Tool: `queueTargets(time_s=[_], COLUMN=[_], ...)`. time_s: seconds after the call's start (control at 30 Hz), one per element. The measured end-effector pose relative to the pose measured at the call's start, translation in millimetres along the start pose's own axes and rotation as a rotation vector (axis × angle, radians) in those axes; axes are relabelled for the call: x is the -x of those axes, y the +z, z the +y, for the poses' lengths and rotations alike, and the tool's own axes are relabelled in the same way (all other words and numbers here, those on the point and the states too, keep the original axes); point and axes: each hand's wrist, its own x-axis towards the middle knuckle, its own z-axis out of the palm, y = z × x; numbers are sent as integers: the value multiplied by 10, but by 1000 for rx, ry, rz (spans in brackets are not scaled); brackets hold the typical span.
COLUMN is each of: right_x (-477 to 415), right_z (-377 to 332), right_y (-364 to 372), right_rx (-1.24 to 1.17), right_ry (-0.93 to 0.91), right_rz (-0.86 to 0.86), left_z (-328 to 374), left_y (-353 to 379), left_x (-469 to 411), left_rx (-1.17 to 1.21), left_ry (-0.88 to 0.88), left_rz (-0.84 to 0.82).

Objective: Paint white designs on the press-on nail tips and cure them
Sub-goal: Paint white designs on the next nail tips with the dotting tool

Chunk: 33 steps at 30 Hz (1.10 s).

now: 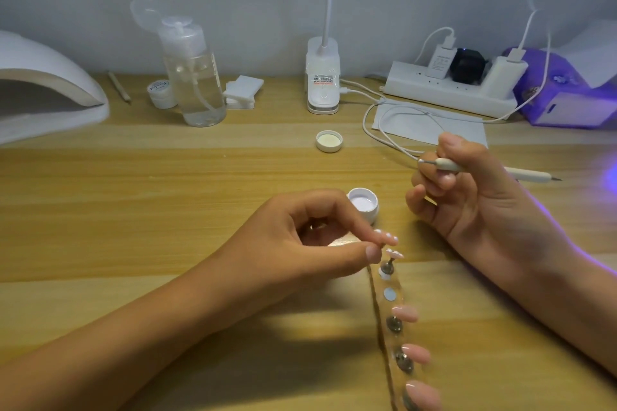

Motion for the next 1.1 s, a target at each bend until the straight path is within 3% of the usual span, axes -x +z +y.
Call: queueTargets(time_s=[0.17,0.4,0.9,1.1], right_x=[-9,-11,27,40], right_z=[8,8,13,53], right_y=[4,-6,40,-20], right_rx=[5,26,131,357], right_ry=[-7,-4,-59,-241], right_rz=[0,-15,16,-2], left_z=[-27,-67,-146,-78], left_y=[40,113,56,-7], left_x=[35,39,59,50], left_rx=[-90,-499,-413,-481], left_ry=[-26,110,92,249], left_rz=[-48,-62,-81,-208])
